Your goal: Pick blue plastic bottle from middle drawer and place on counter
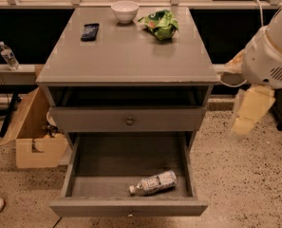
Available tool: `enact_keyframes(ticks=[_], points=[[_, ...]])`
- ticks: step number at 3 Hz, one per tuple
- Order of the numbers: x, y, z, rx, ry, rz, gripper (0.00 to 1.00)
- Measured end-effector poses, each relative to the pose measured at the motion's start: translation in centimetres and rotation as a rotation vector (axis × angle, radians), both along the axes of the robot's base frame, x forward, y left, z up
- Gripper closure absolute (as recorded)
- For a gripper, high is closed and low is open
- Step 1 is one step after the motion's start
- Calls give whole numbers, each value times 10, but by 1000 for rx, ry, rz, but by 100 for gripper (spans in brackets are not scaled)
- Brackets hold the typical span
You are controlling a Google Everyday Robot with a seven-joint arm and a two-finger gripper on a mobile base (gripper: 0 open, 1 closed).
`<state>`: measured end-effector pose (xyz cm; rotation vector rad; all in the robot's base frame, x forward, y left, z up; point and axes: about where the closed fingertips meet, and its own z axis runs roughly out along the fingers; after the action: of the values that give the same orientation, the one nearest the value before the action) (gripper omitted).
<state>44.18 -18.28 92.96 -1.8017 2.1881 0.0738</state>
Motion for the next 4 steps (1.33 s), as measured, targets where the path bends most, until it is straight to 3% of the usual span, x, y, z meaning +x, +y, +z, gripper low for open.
enact_keyframes(ticks=[1,2,4], points=[[1,45,-62,59,74,69,0],[1,45,-62,59,74,69,0],[24,69,-142,114,37,164,0]])
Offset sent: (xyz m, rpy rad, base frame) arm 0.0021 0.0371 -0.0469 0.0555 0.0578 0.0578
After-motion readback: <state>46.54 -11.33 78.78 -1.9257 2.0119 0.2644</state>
